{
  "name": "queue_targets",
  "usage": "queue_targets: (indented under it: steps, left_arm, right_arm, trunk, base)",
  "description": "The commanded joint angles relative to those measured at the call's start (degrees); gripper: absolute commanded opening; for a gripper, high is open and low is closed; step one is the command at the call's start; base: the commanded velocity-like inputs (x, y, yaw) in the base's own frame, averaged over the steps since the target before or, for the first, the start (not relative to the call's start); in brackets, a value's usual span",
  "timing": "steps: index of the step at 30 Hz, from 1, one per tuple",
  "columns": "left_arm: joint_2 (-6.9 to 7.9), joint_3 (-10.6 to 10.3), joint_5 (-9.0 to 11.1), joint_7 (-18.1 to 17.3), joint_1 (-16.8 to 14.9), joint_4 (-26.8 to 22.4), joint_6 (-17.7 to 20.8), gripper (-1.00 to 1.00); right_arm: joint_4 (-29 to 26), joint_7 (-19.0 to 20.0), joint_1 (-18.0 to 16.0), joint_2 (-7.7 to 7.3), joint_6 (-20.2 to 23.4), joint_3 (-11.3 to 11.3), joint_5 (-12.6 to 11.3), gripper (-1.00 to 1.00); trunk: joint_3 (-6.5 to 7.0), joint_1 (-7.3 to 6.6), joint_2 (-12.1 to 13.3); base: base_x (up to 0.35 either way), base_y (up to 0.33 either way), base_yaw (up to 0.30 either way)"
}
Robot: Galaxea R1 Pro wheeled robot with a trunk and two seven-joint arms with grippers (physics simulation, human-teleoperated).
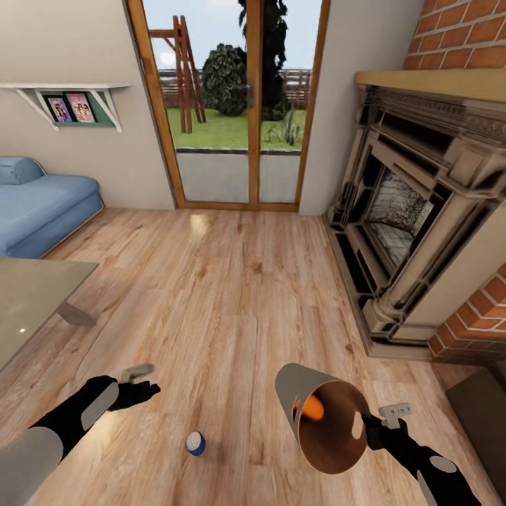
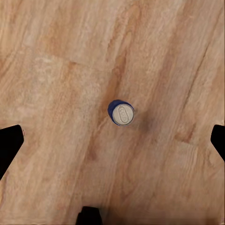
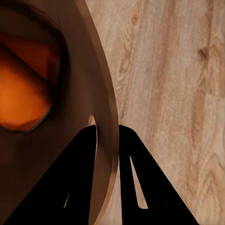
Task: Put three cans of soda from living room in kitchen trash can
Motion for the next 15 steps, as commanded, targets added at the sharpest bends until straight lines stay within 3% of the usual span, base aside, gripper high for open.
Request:
queue_targets:
  steps: [1, 2, 3, 8, 12, 15]
  left_arm:
    - [-0.93, -0.08, -0.45, 0.86, -0.81, 0.33, 1.59, 1.00]
    - [-2.70, -0.14, -1.42, 2.05, -1.97, 1.02, 3.46, 1.00]
    - [-5.02, -0.14, -4.10, 3.35, -3.47, 2.03, 4.64, 1.00]
    - [-6.73, -0.15, -6.82, 4.13, -4.95, 2.56, 5.02, 1.00]
    - [-8.38, -0.29, -7.66, 5.30, -5.41, 2.80, 5.08, 1.00]
    - [-8.70, -0.31, -7.82, 5.72, -5.45, 2.81, 5.05, 1.00]
  right_arm:
    - [-0.08, 0.45, -0.03, 0.01, 0.10, -0.02, -0.62, -1.00]
    - [-0.08, 0.45, -0.03, 0.02, 0.13, -0.01, -0.64, -1.00]
    - [-0.09, 0.45, -0.04, 0.03, 0.16, 0.00, -0.66, -1.00]
    - [-0.10, -0.04, -0.10, 0.04, 0.25, -0.05, -0.78, -1.00]
    - [-0.09, -5.26, -1.39, -0.07, 1.26, -0.35, -1.08, -1.00]
    - [-0.51, -7.27, -2.87, -0.11, 6.07, -1.31, -1.07, -1.00]
  trunk:
    - [0.00, 0.00, 0.00]
    - [0.00, 0.00, 0.00]
    - [0.00, 0.00, 0.00]
    - [0.00, 0.00, 0.00]
    - [0.00, 0.00, 0.00]
    - [0.00, 0.00, 0.00]
  base:
    - [0.001, -0.001, 0.000]
    - [0.000, 0.000, 0.000]
    - [0.000, 0.000, 0.000]
    - [0.000, 0.000, 0.000]
    - [0.000, 0.000, 0.000]
    - [0.000, 0.000, 0.000]
